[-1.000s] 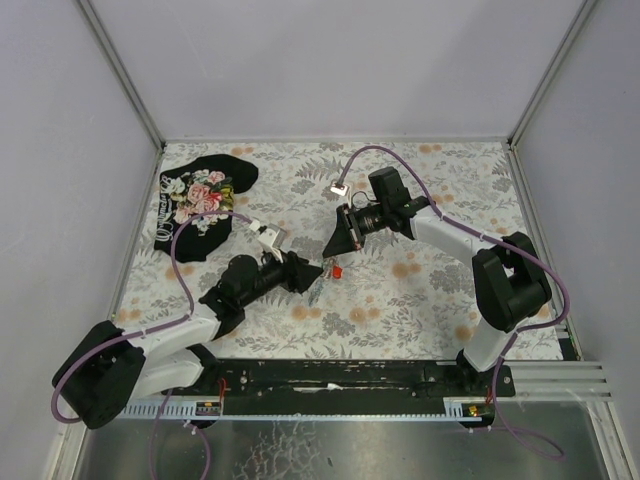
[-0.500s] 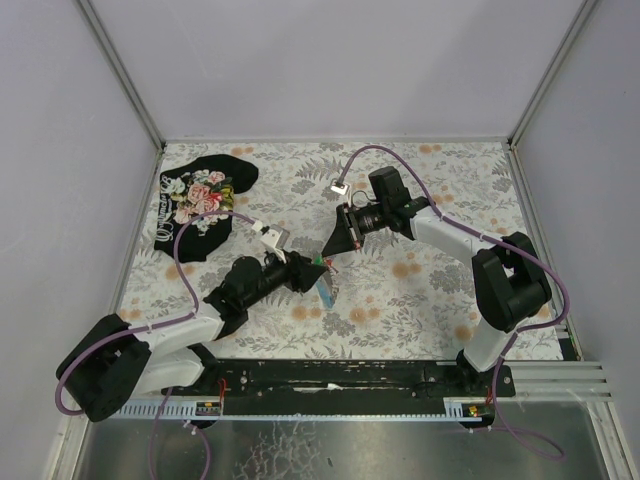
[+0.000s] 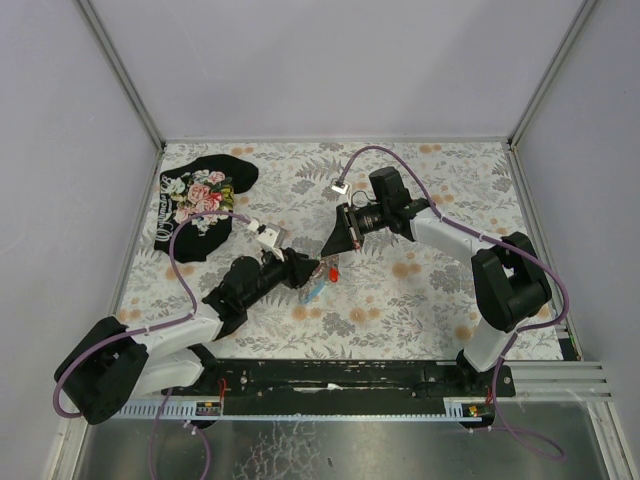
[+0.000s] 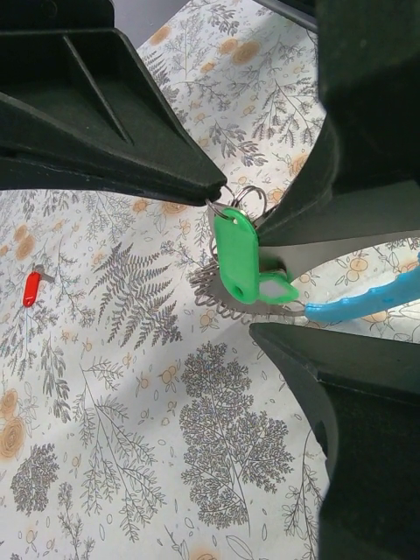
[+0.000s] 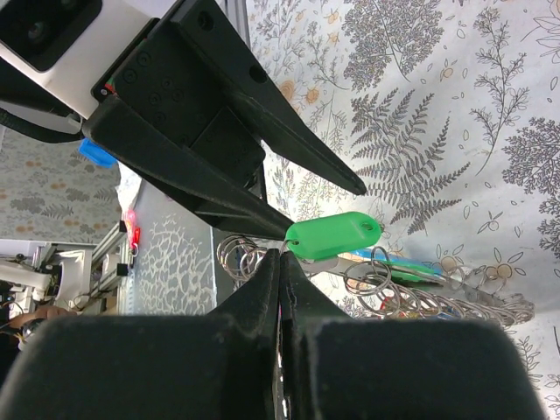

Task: Remove the keys from the keyring
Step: Remove the key from the keyring.

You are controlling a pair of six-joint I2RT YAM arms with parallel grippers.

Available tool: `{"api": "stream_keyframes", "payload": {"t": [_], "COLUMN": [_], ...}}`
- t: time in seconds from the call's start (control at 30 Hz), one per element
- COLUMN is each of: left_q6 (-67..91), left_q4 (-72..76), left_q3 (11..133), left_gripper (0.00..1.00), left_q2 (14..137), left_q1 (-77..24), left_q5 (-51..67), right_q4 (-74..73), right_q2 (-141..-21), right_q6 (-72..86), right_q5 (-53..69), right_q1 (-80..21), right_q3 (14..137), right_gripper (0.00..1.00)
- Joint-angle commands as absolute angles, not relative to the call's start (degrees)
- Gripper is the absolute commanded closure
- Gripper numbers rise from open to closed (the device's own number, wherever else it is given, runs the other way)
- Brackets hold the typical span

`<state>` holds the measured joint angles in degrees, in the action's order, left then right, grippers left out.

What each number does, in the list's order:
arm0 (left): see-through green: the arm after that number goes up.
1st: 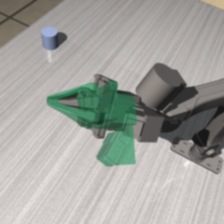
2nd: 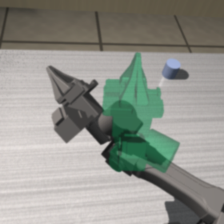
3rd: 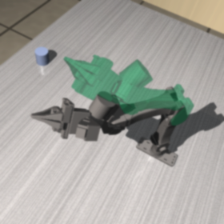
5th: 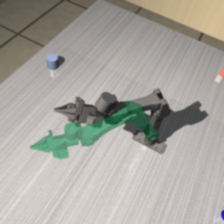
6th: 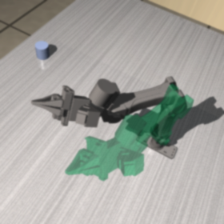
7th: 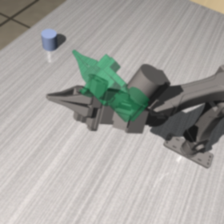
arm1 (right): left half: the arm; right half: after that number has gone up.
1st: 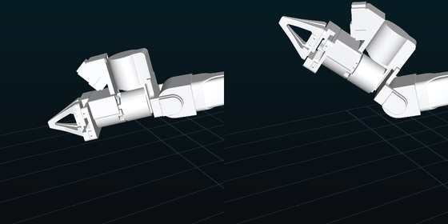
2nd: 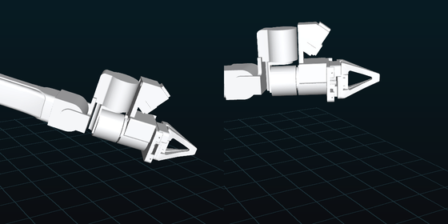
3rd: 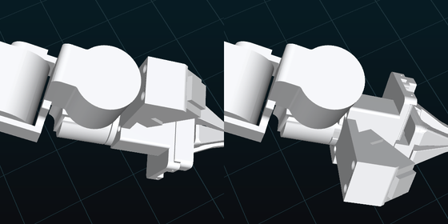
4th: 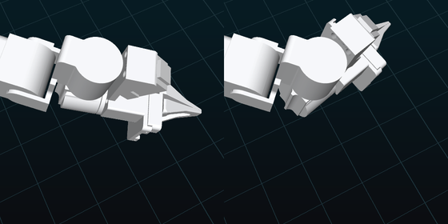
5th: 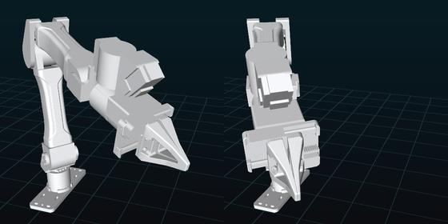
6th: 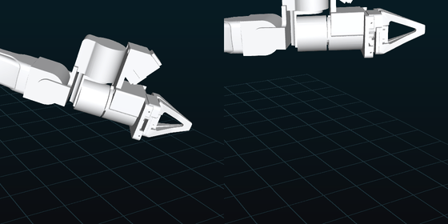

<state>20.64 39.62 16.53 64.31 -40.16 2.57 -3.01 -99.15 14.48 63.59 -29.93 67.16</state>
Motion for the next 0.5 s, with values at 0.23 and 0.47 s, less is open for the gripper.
{"api": "stream_keyframes", "payload": {"t": [0.23, 0.47], "left_q6": [13.2, 13.25], "left_q4": [43.94, 45.15], "left_q3": [17.93, 18.11], "left_gripper": [0.54, 0.55], "left_q2": [65.13, 66.25], "left_q1": [-40.93, -41.52], "left_q5": [6.84, 2.48], "right_q4": [1.32, 2.46], "right_q2": [-97.01, -97.16], "right_q6": [17.19, 18.29], "right_q5": [66.71, 67.12], "right_q1": [-29.77, -29.72], "right_q3": [66.82, 66.36], "right_gripper": [1.0, 1.0]}}
